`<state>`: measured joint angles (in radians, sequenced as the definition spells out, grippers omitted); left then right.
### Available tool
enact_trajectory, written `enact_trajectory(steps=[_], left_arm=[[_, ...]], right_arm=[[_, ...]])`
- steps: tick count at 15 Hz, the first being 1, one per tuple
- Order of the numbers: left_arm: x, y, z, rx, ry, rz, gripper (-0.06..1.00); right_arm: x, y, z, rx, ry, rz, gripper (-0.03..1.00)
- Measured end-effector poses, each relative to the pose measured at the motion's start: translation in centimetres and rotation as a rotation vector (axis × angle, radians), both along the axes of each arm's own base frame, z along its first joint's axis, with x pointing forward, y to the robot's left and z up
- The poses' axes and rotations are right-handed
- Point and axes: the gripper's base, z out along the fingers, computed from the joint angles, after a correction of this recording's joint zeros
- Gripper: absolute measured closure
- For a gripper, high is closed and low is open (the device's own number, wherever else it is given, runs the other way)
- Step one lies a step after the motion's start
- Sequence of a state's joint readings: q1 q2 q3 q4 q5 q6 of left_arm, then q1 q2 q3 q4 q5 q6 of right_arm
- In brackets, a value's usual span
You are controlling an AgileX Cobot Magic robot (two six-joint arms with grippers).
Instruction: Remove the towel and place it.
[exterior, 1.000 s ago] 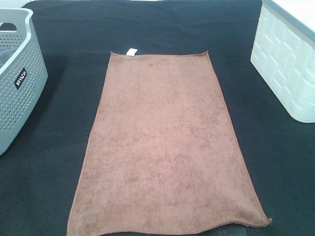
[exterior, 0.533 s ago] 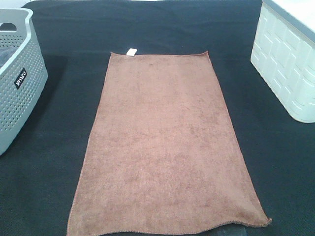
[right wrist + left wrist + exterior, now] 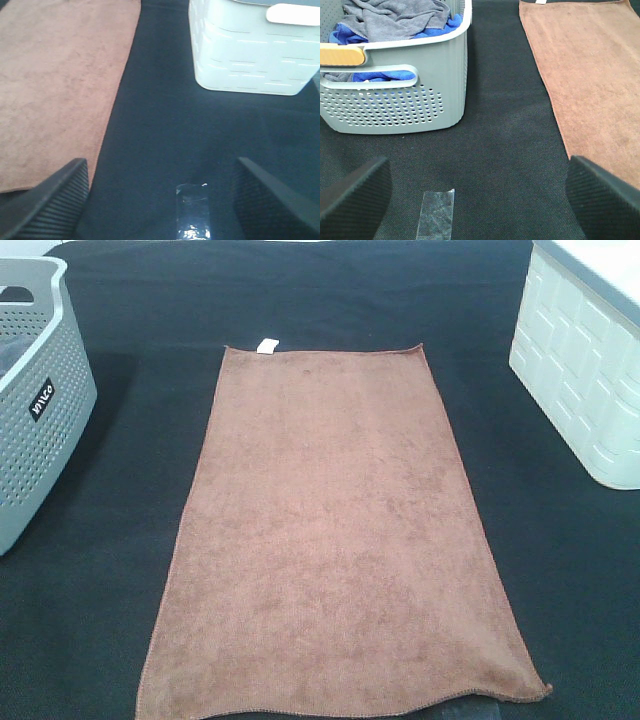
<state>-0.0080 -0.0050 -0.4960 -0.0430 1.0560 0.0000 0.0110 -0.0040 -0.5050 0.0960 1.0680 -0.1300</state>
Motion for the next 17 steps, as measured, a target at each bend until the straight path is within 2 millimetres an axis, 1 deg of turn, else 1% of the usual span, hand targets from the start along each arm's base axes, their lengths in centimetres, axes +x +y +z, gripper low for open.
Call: enact_trajectory(steps=[8,11,17], left_arm=[[0.01,-0.09,0.04,-0.009,-0.004,-0.006,0.08],[0.03,-0.11,0.04,-0.01,-0.004,0.035,0.08],[0.03,-0.12,0.04,-0.01,-0.004,0.039,0.08]], right_arm=[[0.0,-0.04,0.0,-0.002,0.0,-0.004,0.21],[0.0,-0.04,0.0,-0.002,0.0,-0.004,0.21],[0.0,-0.04,0.0,-0.002,0.0,-0.004,0.21]])
